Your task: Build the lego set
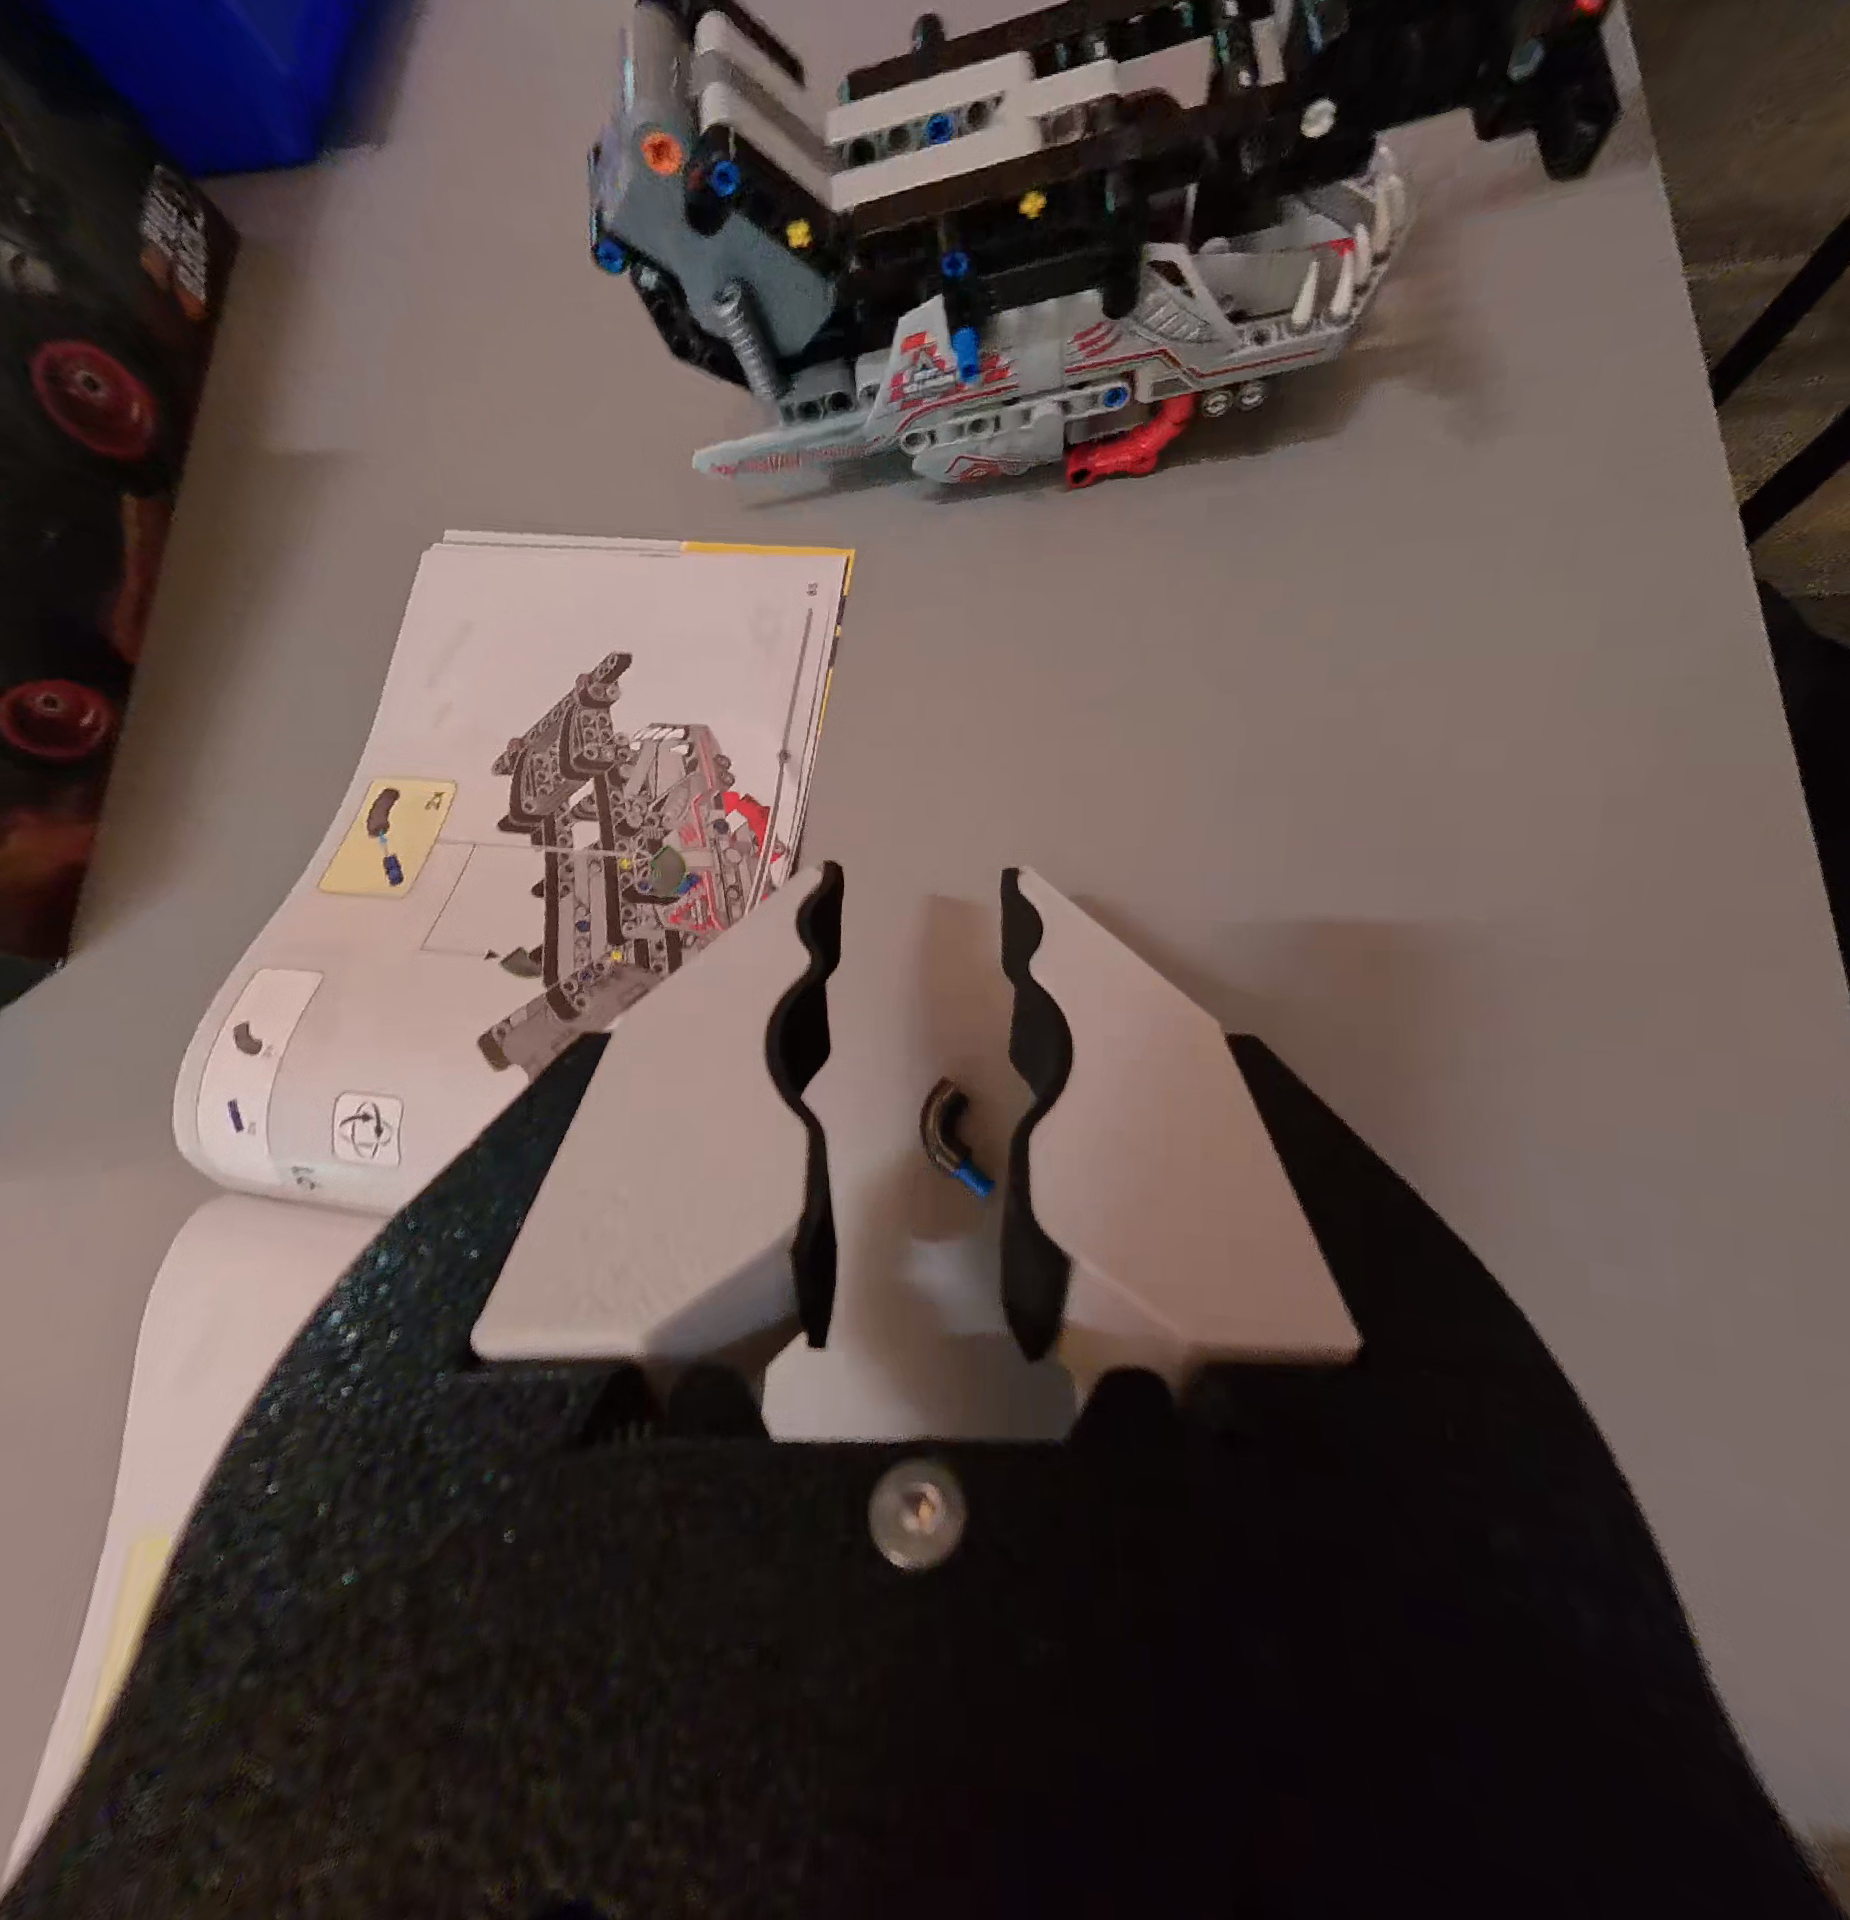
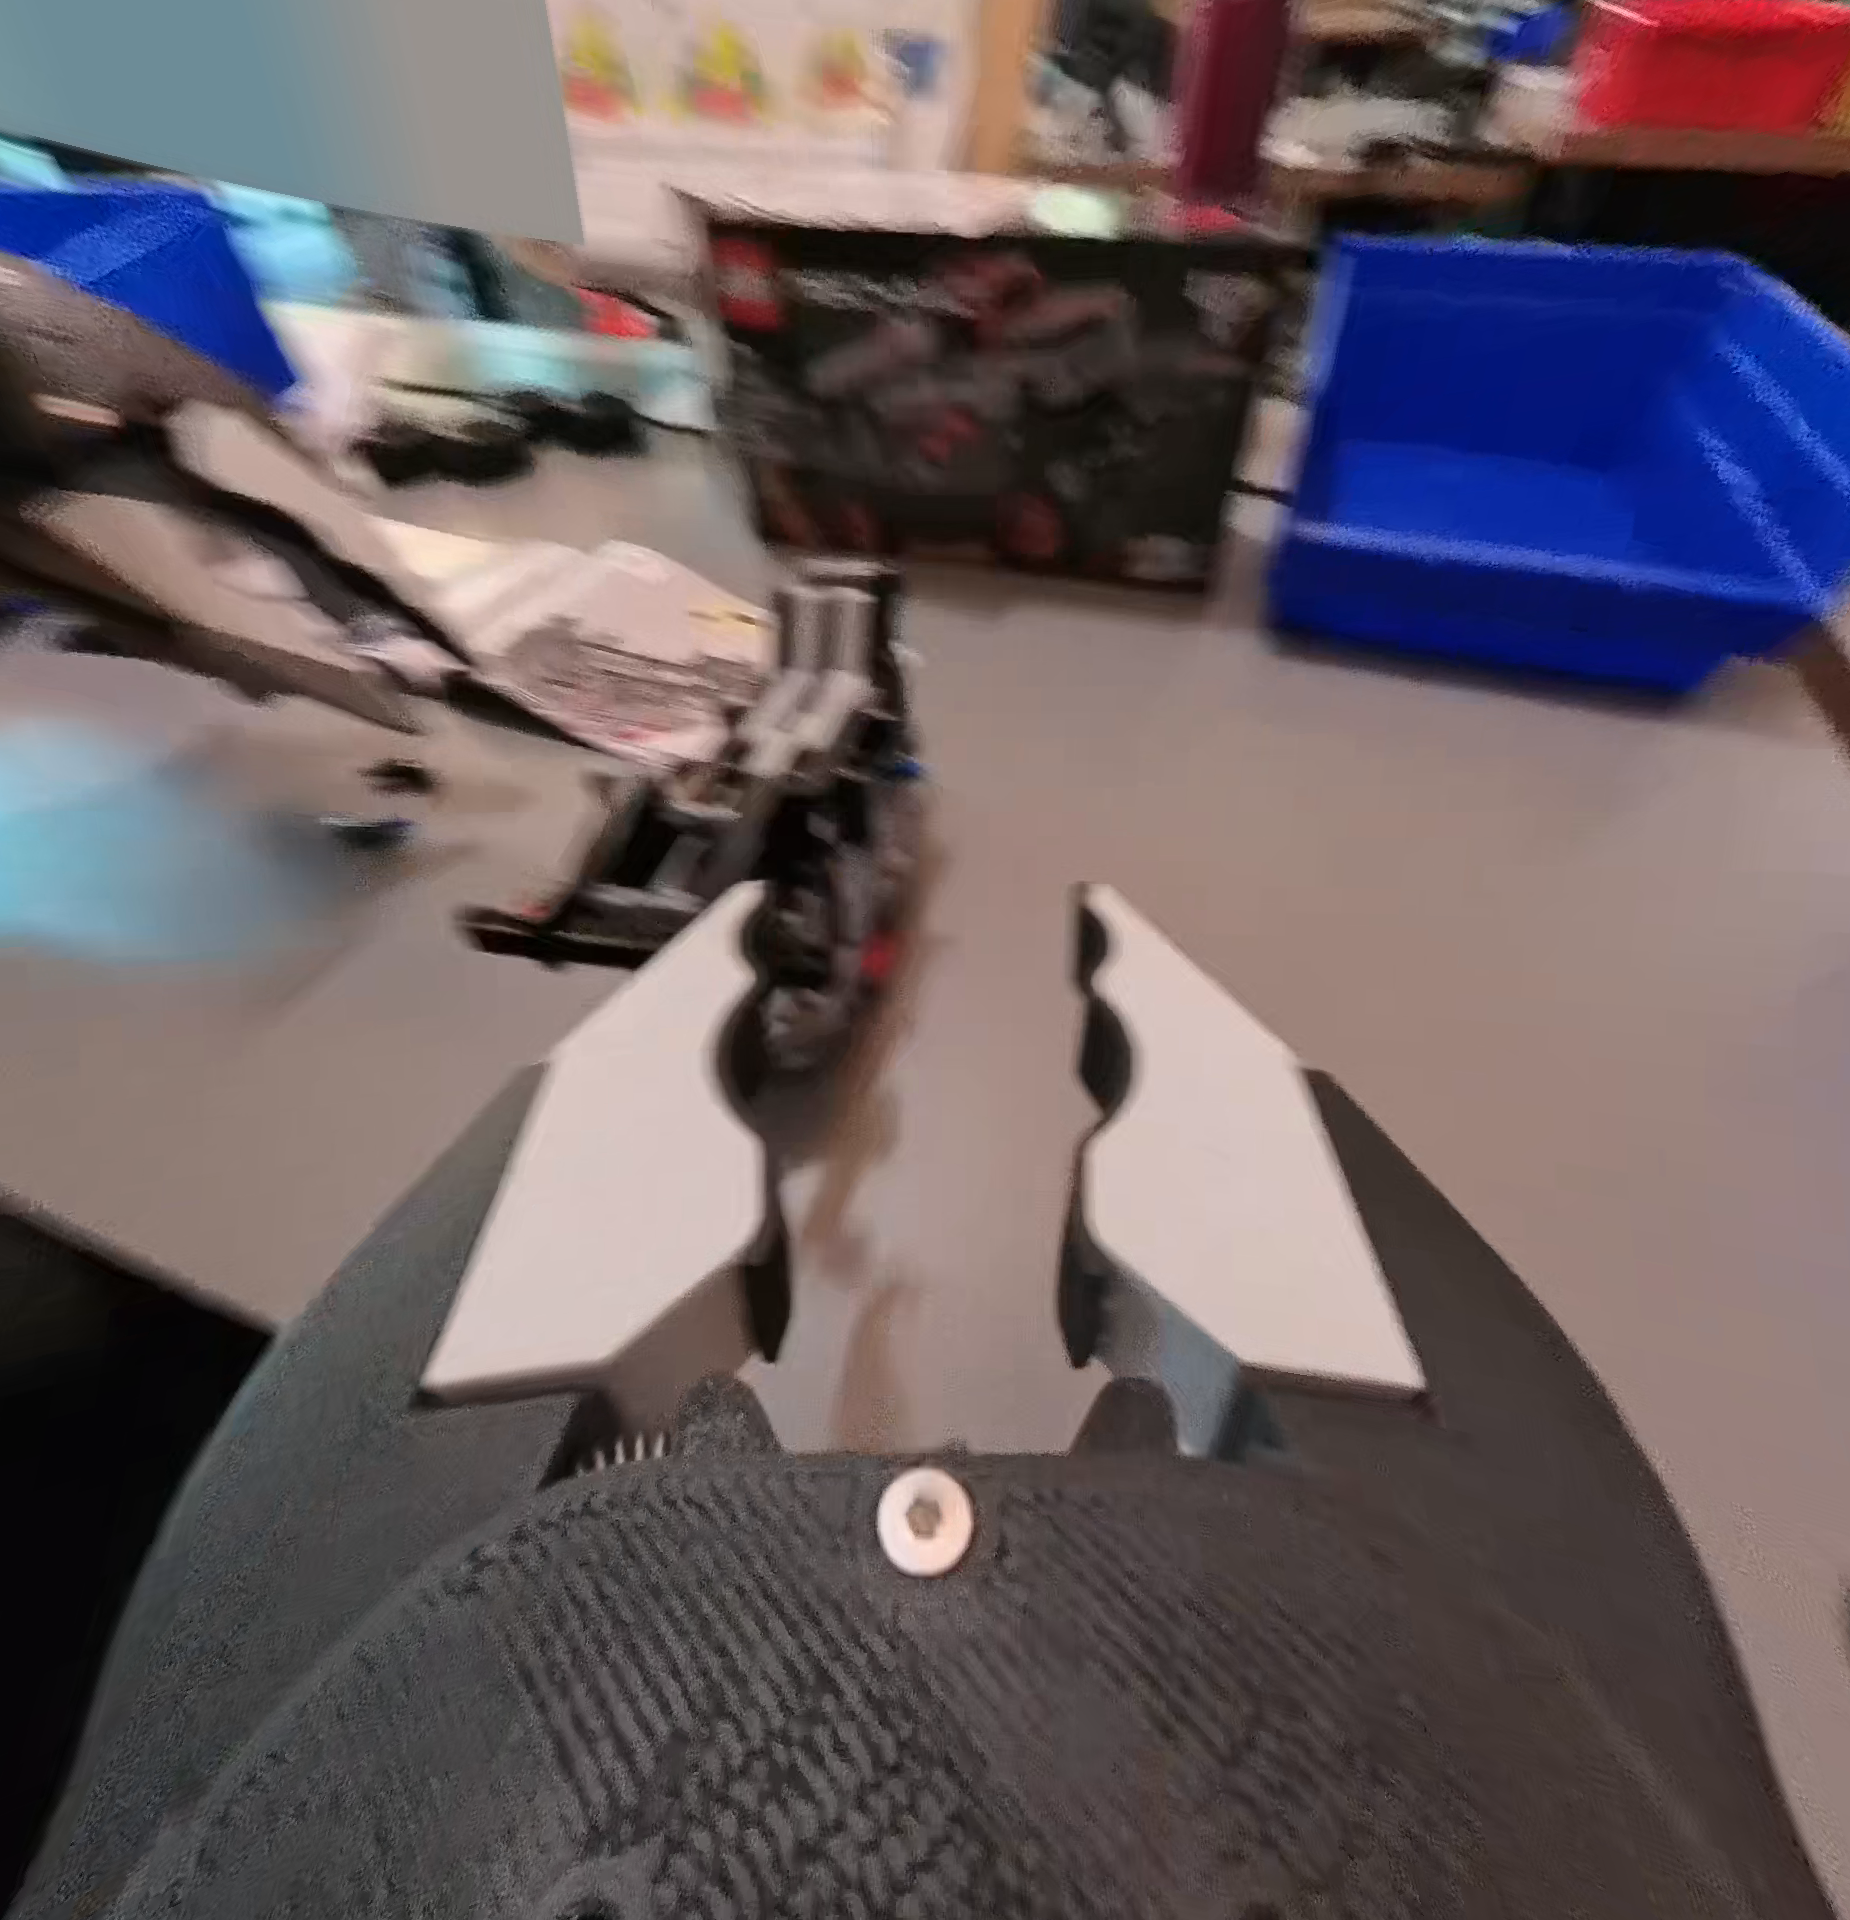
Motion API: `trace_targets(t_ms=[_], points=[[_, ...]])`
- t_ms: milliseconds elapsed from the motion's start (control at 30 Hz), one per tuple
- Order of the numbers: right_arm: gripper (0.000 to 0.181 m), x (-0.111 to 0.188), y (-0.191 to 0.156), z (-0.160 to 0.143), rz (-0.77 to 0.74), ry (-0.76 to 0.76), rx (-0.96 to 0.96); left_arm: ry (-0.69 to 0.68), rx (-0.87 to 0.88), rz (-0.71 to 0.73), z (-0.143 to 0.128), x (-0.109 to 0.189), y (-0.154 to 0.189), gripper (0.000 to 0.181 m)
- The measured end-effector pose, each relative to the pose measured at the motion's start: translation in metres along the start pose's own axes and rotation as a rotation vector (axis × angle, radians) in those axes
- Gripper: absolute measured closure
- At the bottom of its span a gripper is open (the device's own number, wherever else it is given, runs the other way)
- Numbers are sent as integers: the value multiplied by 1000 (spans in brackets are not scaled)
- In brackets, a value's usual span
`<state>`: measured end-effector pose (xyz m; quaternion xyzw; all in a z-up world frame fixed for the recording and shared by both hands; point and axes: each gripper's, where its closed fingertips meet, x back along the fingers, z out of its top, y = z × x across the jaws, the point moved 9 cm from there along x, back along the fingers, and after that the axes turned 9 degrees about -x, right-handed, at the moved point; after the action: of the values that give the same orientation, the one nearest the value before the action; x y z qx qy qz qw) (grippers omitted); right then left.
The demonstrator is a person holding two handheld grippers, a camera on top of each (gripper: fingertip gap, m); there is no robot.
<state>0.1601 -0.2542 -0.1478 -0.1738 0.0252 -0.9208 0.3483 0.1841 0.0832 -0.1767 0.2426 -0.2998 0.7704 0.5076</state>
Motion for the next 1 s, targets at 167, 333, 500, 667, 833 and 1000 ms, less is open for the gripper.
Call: trace_targets(t_ms=[167,333,500,667,833,1000], points=[[90,-5,-45,11,139,-19,130,-10,27,-1,-7,-2,6,153],[90,-31,-55,-8,31,-159,222,-11,25,-11,-6,-6,8,153],[99,-30,-40,-13,22,-133,221,-11,29,-13,-7,-4,8,153],[103,-20,-20,-13,1,-114,227,-2,38,-12,-8,-4,10,153],[107,-16,-4,-12,2,-81,196,-2,24,-22,-7,-6,14,153],[110,-16,4,-10,-18,-69,191,6,22,-26,-6,-5,16,153]])
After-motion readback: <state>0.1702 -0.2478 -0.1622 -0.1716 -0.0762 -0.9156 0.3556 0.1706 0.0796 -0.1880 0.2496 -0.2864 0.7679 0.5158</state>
